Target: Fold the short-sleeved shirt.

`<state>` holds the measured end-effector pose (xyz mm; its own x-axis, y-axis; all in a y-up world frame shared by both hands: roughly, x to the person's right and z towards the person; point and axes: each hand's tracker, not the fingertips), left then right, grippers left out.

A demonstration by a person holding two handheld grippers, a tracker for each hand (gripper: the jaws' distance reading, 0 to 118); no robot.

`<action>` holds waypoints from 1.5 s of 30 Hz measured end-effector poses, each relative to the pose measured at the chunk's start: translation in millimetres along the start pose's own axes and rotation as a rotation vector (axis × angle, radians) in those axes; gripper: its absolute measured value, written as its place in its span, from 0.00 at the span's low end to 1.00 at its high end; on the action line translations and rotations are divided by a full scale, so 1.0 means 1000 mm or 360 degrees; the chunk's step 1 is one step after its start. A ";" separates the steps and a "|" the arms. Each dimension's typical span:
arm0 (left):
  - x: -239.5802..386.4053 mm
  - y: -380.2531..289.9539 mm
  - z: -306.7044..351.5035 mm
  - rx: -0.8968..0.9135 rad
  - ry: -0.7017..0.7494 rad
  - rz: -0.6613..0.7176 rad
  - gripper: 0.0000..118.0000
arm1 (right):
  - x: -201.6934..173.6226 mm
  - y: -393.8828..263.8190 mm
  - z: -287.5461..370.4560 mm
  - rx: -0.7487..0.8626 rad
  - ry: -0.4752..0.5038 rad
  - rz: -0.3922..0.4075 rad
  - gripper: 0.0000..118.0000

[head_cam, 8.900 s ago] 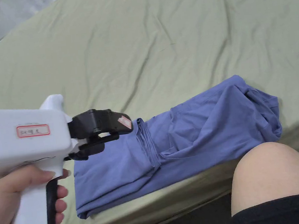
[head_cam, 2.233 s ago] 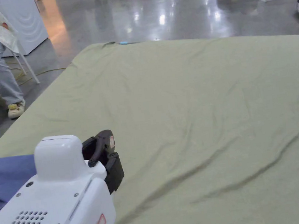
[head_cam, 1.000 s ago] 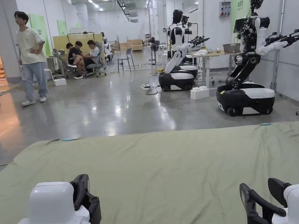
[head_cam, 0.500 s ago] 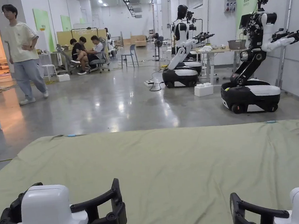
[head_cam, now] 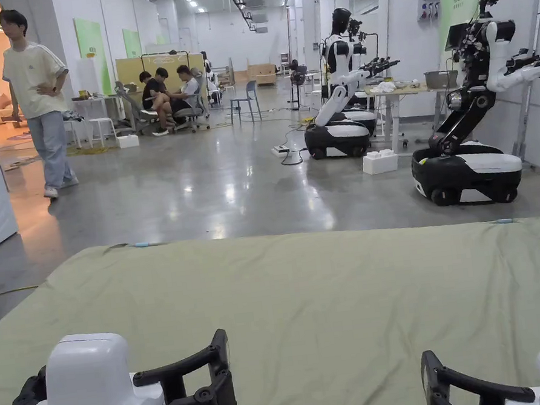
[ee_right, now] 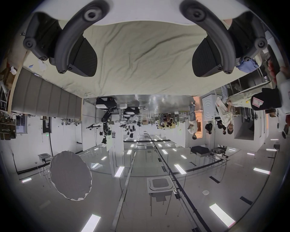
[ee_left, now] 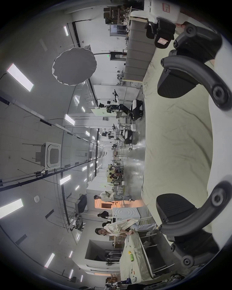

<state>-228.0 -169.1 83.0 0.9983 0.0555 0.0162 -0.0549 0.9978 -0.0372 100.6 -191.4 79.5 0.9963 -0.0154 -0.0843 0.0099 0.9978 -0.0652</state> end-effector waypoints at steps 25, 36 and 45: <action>-0.003 -0.001 -0.003 0.0002 -0.0012 0.0084 1.00 | 0.004 0.002 -0.001 0.0046 -0.0050 -0.0073 1.00; -0.006 -0.005 -0.004 -0.0008 0.0000 0.0123 1.00 | 0.002 -0.006 0.004 0.0040 0.0016 -0.0035 1.00; -0.007 -0.007 -0.003 -0.0008 0.0007 0.0120 1.00 | -0.007 -0.012 0.006 0.0040 0.0031 -0.0004 1.00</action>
<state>-234.9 -176.8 80.1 0.9915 0.1301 0.0090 -0.1296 0.9906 -0.0428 94.0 -202.5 86.4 0.9945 -0.0188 -0.1033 0.0147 0.9991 -0.0406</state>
